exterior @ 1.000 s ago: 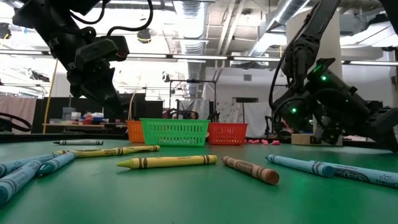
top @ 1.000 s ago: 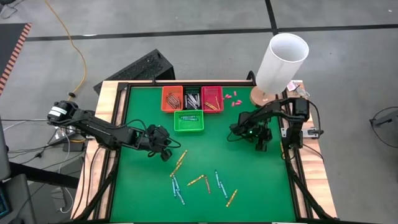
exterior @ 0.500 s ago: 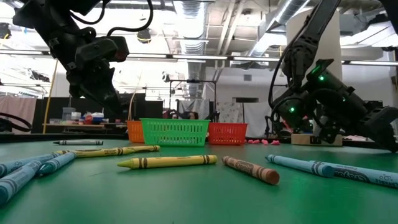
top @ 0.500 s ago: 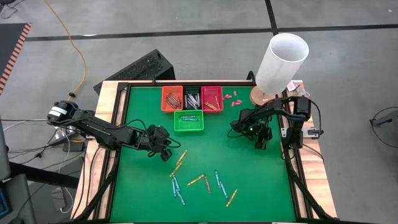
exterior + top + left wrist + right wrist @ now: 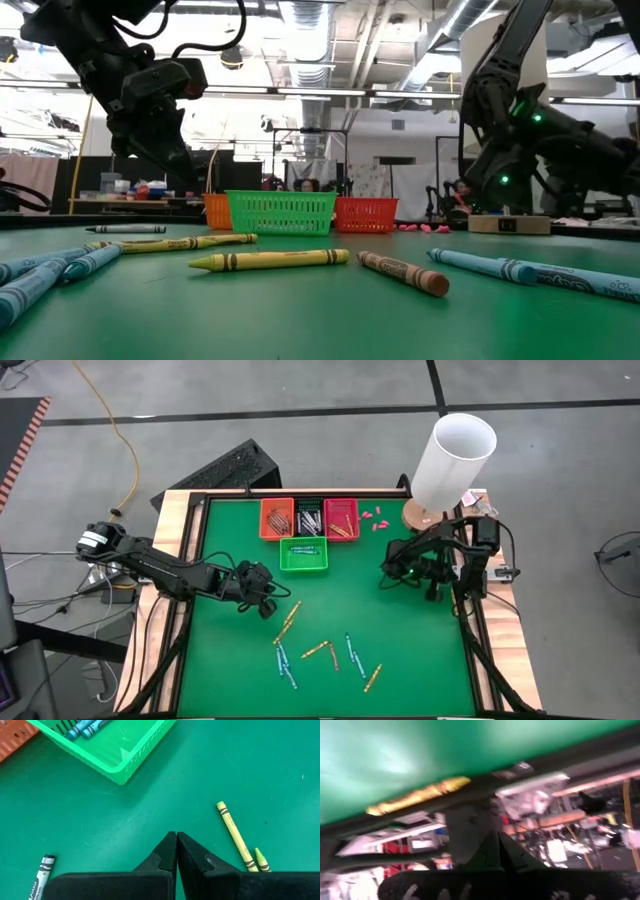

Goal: Sort crayons
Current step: Put a black crayon in the black basket

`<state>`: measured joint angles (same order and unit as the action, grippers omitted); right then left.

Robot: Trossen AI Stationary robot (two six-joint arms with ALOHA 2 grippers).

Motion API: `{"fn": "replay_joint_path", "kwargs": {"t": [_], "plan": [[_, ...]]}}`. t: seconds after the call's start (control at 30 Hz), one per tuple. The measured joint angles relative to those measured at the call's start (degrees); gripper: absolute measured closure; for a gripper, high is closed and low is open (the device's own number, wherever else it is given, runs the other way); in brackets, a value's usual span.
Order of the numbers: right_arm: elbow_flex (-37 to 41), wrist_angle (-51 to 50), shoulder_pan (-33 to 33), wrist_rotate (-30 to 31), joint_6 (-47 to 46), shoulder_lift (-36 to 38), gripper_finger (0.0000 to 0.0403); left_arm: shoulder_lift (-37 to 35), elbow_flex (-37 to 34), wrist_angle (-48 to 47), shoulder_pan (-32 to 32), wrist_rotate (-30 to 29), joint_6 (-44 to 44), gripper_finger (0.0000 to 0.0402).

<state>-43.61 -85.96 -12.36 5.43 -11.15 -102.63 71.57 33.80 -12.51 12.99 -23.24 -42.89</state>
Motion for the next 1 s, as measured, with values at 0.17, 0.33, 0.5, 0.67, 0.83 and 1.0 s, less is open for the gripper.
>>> {"fn": "replay_joint_path", "kwargs": {"t": [0.17,0.33,0.5,0.67,0.83,1.0], "plan": [[-0.36,3.00,1.05,-0.72,0.47,0.00,0.0403,0.00,0.00,0.01,-0.01,-0.02,0.00,0.0401],[-0.51,2.91,0.86,-2.94,1.85,0.00,0.0403,0.00,0.00,0.03,-0.02,-0.05,0.01,0.0401],[-0.65,3.04,-0.17,-4.00,2.16,0.00,0.0403,0.00,0.00,0.04,-0.02,-0.04,-0.36,0.0401],[1.12,8.17,0.50,-7.48,3.24,-0.38,0.0403,0.00,0.00,0.04,-0.02,-0.05,-0.42,0.0401],[1.11,8.61,0.55,-7.05,2.78,-1.59,0.0403,0.02,0.00,0.03,-0.02,0.02,-0.02,0.0401],[1.68,10.13,-1.60,-7.09,2.99,-2.10,0.0403,0.02,0.00,0.02,-0.02,0.04,0.20,0.0401]]}}
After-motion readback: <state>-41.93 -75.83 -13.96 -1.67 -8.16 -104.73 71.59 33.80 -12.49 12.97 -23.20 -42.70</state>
